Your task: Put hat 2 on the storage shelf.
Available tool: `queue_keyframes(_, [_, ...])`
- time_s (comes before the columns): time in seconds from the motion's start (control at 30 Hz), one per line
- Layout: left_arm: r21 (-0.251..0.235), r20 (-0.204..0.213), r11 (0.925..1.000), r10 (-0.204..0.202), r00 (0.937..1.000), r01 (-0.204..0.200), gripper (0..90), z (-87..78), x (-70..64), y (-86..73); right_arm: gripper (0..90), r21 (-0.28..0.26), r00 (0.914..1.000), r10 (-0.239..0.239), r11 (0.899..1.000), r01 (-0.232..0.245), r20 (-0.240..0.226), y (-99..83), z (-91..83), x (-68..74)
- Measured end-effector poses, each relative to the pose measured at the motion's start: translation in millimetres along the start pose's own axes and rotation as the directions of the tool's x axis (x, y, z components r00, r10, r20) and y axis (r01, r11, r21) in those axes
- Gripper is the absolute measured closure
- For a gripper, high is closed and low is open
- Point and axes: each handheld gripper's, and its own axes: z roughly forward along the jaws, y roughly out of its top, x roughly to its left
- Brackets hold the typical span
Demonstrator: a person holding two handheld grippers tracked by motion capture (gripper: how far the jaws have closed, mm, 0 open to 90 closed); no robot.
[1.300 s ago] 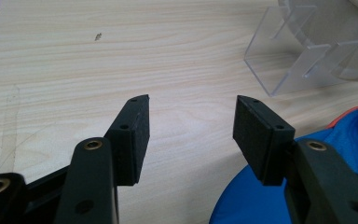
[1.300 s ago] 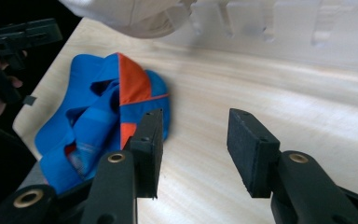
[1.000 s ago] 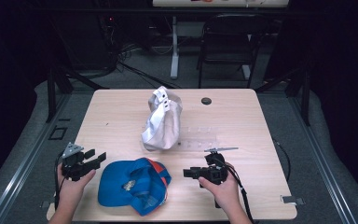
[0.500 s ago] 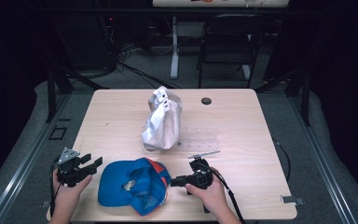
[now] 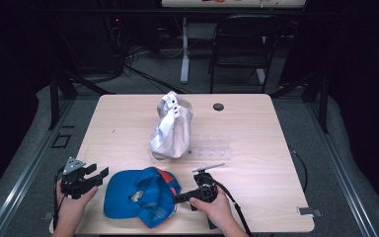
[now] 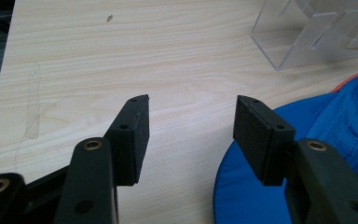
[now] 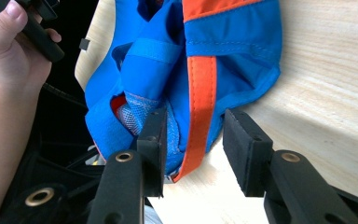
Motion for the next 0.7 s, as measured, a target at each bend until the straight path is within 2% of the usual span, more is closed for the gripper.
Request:
queue_keyframes(0.17, [0.005,-0.002,1.0,0.005,1.0,-0.005,46.3,0.0,-0.3,0.1,61.1,0.005,0.9995,0.022,1.0,-0.022,-0.021,0.0,3.4,-2.0])
queue_keyframes(0.3, [0.004,-0.004,1.0,0.003,1.0,-0.003,46.3,0.4,0.3,-0.2,61.1,0.053,0.9994,0.023,0.998,-0.021,-0.028,-1.5,8.3,-4.6])
queue_keyframes(0.47, [0.004,-0.003,1.0,0.004,1.0,-0.004,46.2,0.1,0.0,0.1,63.9,0.057,0.9979,0.036,0.998,-0.033,-0.054,-1.6,9.4,-5.3])
queue_keyframes(0.5, [0.004,-0.003,1.0,0.004,1.0,-0.004,46.3,0.0,0.1,0.1,64.7,0.045,0.9951,0.058,0.998,-0.055,-0.08,-1.6,9.0,-5.4])
queue_keyframes(0.6, [-0.004,-0.004,1.0,0.0,1.0,0.0,46.3,0.5,0.4,-0.4,68.7,0.03,0.9893,0.097,0.995,-0.094,-0.109,-1.3,7.1,-6.5])
queue_keyframes(0.7, [0.002,-0.005,1.0,0.003,1.0,-0.003,46.3,0.1,0.3,-0.1,71.1,0.024,0.9883,0.103,0.995,-0.101,-0.112,-1.0,4.8,-6.3])
